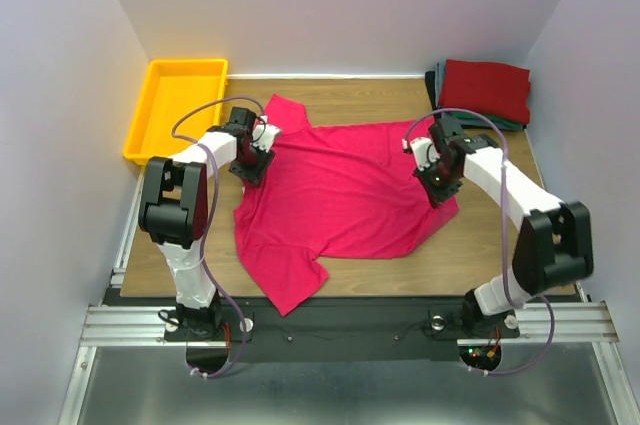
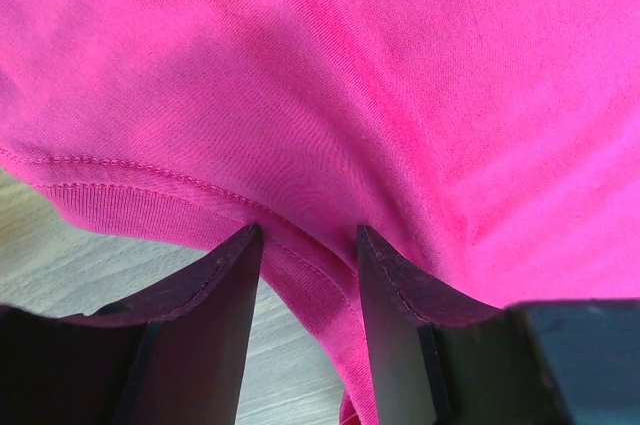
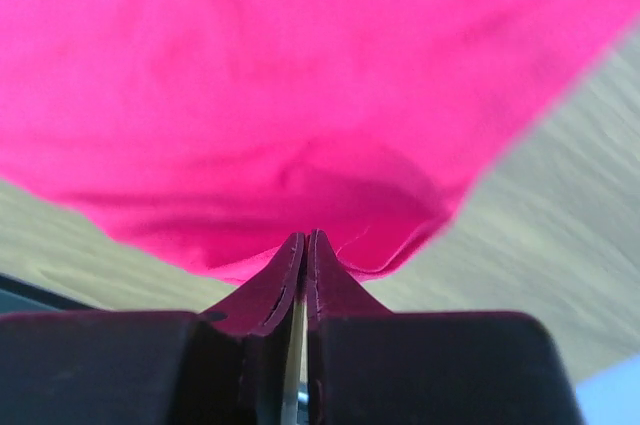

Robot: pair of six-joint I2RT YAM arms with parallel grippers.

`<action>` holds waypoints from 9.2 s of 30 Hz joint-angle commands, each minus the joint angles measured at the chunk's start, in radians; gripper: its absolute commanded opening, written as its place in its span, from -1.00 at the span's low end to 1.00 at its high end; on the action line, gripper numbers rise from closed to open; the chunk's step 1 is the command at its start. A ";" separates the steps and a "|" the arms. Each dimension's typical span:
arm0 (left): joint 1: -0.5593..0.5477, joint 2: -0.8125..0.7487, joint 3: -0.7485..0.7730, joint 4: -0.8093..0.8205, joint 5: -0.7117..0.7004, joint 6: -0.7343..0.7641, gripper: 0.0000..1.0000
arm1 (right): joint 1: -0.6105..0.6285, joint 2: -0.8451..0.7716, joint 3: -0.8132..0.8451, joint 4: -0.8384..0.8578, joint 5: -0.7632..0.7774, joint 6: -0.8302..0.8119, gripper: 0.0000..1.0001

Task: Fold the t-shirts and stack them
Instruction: Flatten the tshirt out, then fold the tshirt

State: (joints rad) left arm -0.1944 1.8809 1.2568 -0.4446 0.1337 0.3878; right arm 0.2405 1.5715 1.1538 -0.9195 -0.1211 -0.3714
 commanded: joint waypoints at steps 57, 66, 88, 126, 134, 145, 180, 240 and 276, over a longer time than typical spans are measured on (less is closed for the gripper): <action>0.079 -0.425 -0.507 -0.216 -0.056 0.368 -0.45 | -0.041 0.009 -0.276 0.145 0.209 -0.211 -0.14; 0.075 -0.523 -0.248 -0.329 0.151 0.341 -0.11 | -0.041 -0.166 -0.111 0.021 0.032 -0.238 0.16; 0.084 -0.212 -0.285 -0.097 -0.023 0.238 -0.24 | -0.072 0.126 -0.176 0.177 0.207 -0.201 -0.07; 0.079 0.368 0.655 -0.051 0.213 -0.027 0.18 | -0.075 0.501 0.359 0.195 0.027 -0.083 -0.03; 0.081 0.443 0.719 -0.066 0.279 -0.043 -0.29 | -0.081 0.504 0.296 0.200 0.093 -0.096 -0.07; 0.159 0.360 0.707 -0.097 0.271 0.057 -1.00 | -0.086 0.417 0.238 0.197 0.106 -0.133 -0.08; 0.115 0.397 0.728 -0.131 0.241 0.100 -1.00 | -0.236 0.636 0.595 0.151 -0.137 -0.109 -0.42; -0.059 -0.368 0.095 -0.023 0.037 0.073 -1.00 | -0.288 0.423 0.675 0.219 -0.153 -0.287 -0.99; -0.158 -0.457 -0.169 -0.238 0.147 0.259 -0.18 | -0.294 0.194 0.242 0.134 -0.158 -0.525 0.24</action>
State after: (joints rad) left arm -0.3477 1.4391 1.0863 -0.6201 0.2085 0.5579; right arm -0.0463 1.8133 1.3884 -0.7536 -0.2619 -0.8650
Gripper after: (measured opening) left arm 0.370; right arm 0.576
